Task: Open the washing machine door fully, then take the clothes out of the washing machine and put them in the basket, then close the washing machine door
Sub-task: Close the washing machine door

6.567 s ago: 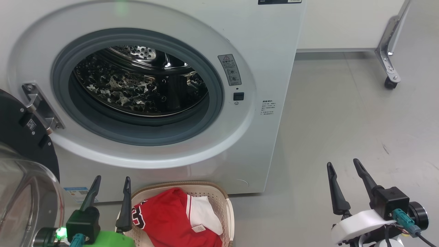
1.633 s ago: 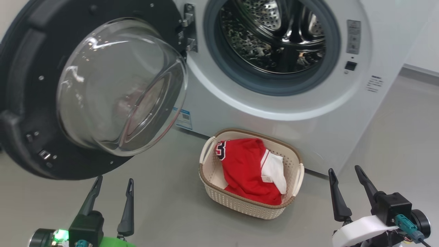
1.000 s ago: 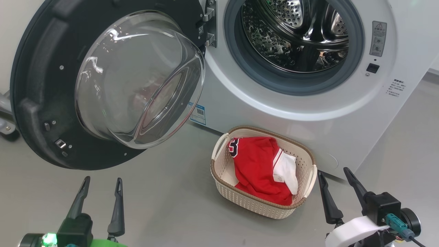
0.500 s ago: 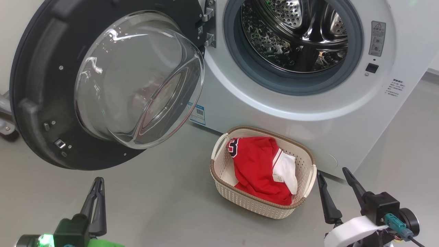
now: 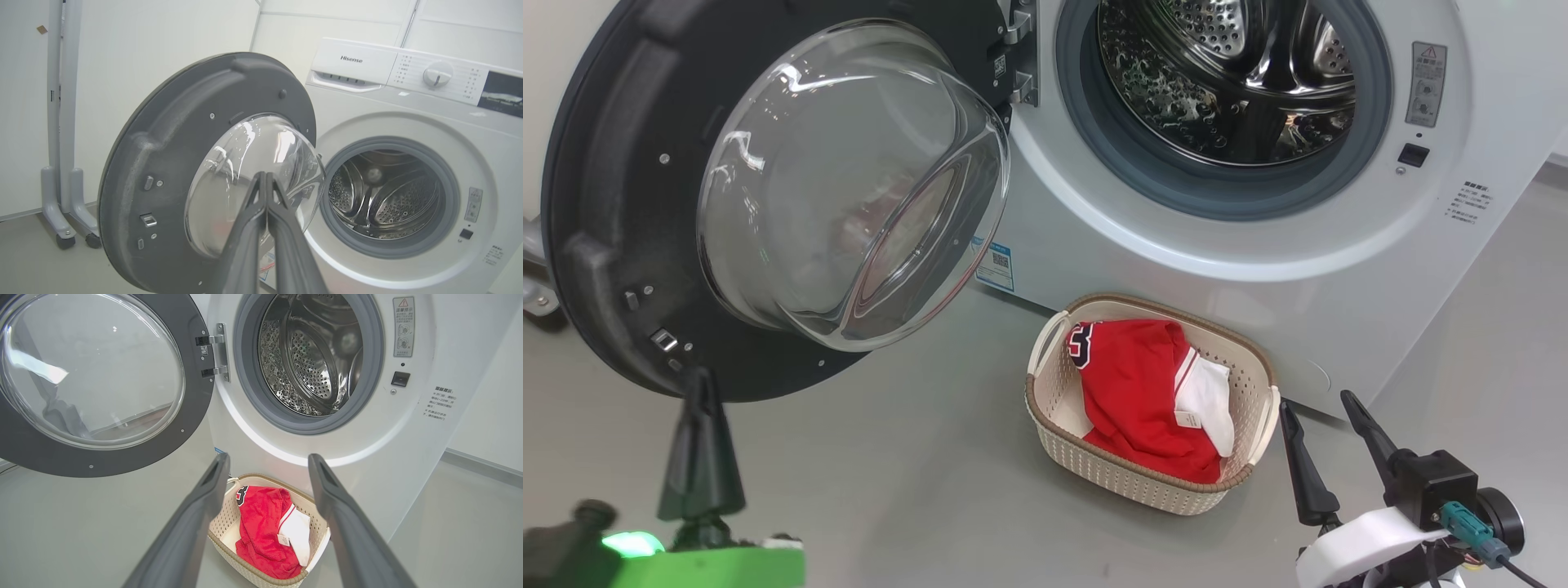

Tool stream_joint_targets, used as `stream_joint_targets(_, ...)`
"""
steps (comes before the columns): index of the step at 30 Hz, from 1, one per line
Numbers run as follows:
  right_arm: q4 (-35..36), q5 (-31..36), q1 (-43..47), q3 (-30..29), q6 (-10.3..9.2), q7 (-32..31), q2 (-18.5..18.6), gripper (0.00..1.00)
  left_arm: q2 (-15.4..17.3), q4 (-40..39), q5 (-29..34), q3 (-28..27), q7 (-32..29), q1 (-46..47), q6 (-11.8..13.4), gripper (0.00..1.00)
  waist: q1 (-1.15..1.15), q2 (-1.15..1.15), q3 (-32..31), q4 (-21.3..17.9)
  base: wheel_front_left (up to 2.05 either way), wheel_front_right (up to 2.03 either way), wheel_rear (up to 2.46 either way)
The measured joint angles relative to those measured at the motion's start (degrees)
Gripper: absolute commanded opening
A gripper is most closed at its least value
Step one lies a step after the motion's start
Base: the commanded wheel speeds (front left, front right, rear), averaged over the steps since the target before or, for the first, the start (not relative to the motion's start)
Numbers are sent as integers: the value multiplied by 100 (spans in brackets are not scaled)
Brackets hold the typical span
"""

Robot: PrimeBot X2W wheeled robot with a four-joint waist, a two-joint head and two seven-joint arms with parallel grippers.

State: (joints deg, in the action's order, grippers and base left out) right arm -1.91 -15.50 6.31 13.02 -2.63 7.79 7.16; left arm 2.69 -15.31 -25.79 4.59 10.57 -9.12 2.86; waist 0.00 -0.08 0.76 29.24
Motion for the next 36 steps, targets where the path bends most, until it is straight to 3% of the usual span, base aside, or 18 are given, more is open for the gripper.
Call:
stream_joint_targets(2,11,0,0,-3,-2,0,7,100,-21,-205,-681,-115,18,75,-121,0,0,0,19,2,0,0,0)
stream_joint_targets(3,21,0,-1,-9,-2,0,15,100,-24,-424,-1325,-227,36,208,-270,0,0,0,45,2,0,0,0)
stream_joint_targets(6,38,1,-7,-22,-3,-1,26,100,-27,-681,-2263,-430,59,465,-441,0,0,0,85,5,0,0,0)
stream_joint_targets(14,175,9,-60,-97,-48,-101,103,100,-29,-894,-3496,-1546,-113,870,-499,0,0,0,254,-36,0,0,0)
stream_joint_targets(19,245,51,-151,-103,-46,-154,160,100,111,-616,-4277,-2305,-399,1342,-331,0,0,0,396,-85,0,0,0)
stream_joint_targets(26,347,101,-291,-98,-35,-221,247,100,553,437,-5242,-3222,-838,2049,198,0,0,0,605,-193,0,0,0)
stream_joint_targets(36,486,142,-398,-109,3,-343,378,100,1103,1803,-6094,-3620,-1580,2867,386,0,0,0,895,-417,0,0,0)
